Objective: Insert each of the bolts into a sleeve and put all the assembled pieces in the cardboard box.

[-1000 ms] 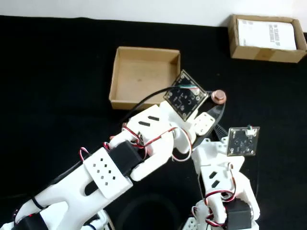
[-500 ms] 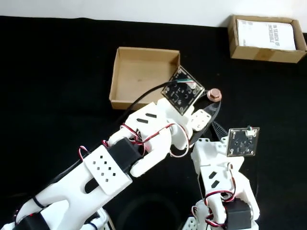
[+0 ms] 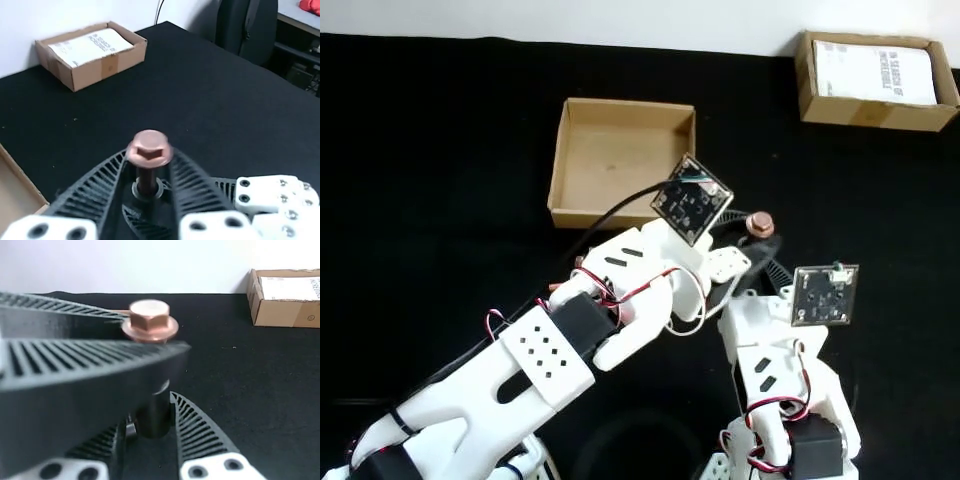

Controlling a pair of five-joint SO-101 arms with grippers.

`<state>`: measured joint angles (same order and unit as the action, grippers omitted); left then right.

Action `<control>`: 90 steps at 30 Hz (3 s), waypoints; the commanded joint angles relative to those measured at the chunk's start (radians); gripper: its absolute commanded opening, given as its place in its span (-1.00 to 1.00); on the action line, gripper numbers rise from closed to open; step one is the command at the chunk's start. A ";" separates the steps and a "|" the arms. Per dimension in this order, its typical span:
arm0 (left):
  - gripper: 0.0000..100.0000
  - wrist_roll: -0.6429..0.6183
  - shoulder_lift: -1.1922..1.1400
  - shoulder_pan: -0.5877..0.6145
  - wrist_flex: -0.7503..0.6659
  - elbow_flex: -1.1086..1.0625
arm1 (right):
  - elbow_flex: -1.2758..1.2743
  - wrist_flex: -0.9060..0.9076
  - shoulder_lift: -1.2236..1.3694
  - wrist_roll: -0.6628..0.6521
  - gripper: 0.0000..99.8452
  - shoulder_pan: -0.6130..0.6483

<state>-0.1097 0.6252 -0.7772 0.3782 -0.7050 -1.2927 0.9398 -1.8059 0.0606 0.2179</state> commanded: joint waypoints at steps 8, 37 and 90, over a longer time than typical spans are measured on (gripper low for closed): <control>-0.49 -0.005 0.093 0.012 0.295 0.093 | 0.007 -0.024 0.002 0.008 -0.98 -0.002; -0.98 0.003 1.181 0.822 0.578 -0.475 | 0.826 -0.081 0.881 0.109 -0.98 -0.035; -0.98 -0.003 1.147 1.053 0.287 -0.992 | 1.129 -0.197 1.876 -1.106 -0.70 0.323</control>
<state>-0.1082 1.7776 0.2677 0.6651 -1.6809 -0.1573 0.6958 0.2117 -1.0641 0.5186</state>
